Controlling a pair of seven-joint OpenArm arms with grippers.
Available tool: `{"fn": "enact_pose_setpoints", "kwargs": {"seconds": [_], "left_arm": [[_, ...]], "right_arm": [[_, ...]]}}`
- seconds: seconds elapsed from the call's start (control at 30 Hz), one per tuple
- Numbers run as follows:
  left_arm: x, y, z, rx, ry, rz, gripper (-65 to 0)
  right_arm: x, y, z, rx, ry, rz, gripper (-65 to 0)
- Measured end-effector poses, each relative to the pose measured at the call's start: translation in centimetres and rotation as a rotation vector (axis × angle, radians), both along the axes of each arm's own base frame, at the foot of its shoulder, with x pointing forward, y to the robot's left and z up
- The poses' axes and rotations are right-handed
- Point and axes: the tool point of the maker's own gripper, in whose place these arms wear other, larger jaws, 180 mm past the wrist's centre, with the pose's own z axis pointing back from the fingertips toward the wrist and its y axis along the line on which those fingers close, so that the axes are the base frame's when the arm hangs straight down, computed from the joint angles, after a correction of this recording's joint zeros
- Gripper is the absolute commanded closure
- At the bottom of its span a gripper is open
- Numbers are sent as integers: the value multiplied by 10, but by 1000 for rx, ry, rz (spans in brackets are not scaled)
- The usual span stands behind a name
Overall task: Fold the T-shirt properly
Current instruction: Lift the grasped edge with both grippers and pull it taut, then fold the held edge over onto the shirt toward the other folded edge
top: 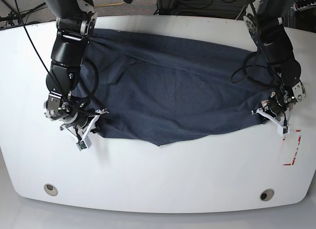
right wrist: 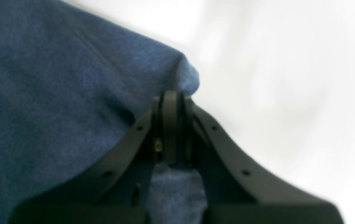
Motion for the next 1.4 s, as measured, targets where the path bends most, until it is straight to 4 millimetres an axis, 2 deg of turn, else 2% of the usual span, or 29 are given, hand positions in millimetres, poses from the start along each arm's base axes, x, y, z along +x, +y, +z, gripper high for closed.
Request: {"fn": "enact_pose_setpoints", "kwargs": {"seconds": [0.2,0.37,0.5,0.63,0.87,0.93,1.03,1.23,1.4], "left_arm": [[-1,4,11,53,-8,-11,0],[13,18,47,110,-94,-7,0],[25,18,66,142,-132,-27,0],[34,14,87,165,-187,-48,0],[42,24,130,237,-272,-41,0],[44,22,141,252,-299,-52,0],[45,15,142,260,-306,-111,0],[37,7,130,266,-278,-178,0],[23,16,115,285,-230,-186,0]], "right_arm": [[7,-4,8,-11,-17,-2,0],[28,-6,33,-10,-78,-4,0],[36,-10,30,-2,-49,-10,0],[40,-10,37,-4,-59,-9,0],[48,-14,83,-66,-183,1,0],[41,-18,91,-112,-177,1,0],[30,-24,93,-167,-161,-3,0],[4,-23,99,-232,-173,2,0],[-27,-23,89,-278,-138,11,0]]}}
